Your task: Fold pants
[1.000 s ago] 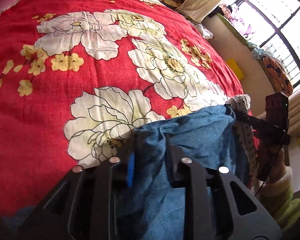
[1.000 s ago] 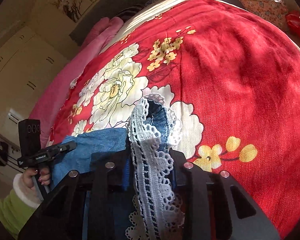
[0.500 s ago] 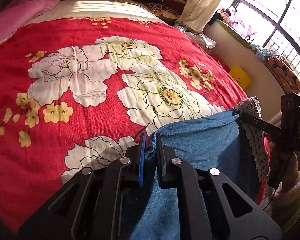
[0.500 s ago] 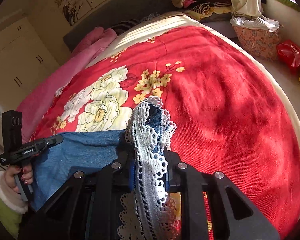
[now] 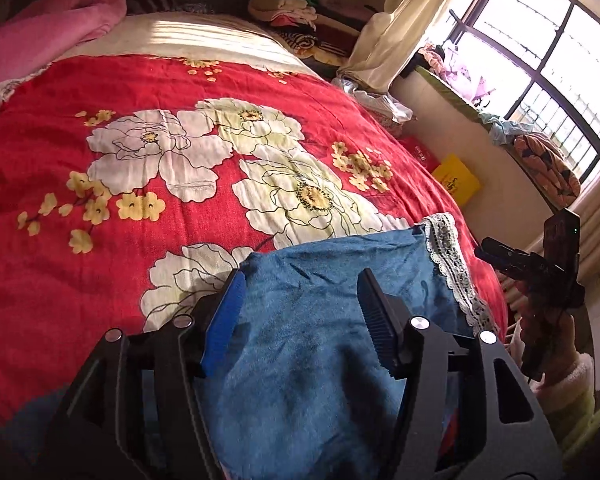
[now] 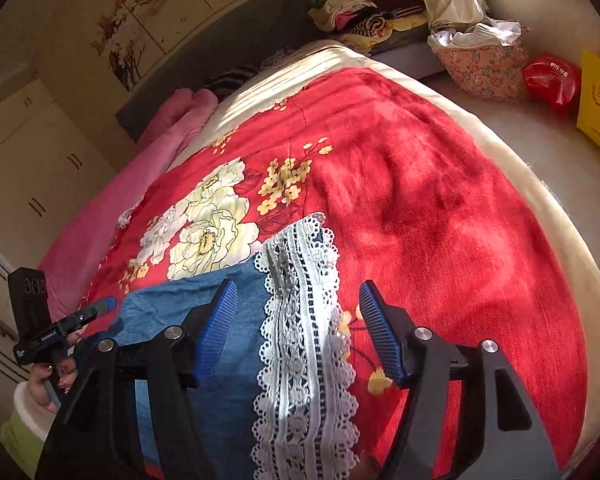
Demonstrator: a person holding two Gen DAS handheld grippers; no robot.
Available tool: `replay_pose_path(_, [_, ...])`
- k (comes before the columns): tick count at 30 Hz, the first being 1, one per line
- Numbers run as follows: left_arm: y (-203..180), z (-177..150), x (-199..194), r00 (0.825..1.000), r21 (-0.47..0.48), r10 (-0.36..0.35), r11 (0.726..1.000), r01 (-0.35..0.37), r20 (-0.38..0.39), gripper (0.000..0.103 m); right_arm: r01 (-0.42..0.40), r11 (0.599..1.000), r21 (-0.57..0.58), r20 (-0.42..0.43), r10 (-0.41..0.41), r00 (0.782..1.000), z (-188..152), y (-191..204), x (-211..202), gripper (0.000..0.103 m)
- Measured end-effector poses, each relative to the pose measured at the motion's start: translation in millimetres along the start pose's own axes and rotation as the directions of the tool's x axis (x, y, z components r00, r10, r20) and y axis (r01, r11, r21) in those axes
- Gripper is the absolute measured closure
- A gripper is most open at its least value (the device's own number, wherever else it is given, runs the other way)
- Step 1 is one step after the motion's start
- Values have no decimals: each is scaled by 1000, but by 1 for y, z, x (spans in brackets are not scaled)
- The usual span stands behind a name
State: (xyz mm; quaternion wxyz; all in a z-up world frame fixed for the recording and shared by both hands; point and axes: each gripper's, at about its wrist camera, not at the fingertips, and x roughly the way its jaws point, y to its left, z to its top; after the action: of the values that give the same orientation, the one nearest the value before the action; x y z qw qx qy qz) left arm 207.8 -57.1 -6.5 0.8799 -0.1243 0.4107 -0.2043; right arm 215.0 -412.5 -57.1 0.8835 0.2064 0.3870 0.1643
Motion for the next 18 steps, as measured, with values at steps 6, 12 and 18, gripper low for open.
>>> replay_pose_path(6, [10,-45,-61,999,-27,23,999,-22,39,28,35,999,7,24,-35,999,-34,6,-36,32])
replay_pose_path(12, [48,-94,-119,990,-145,135,981,-127,47,21,90,993,80,7,-91,996,-81,-2,-47,29])
replay_pose_path(18, [90,-136,-169,953,-286,294,921,-263,69,16,81,988,135,-23,-79,997,-105,-4,-41,29])
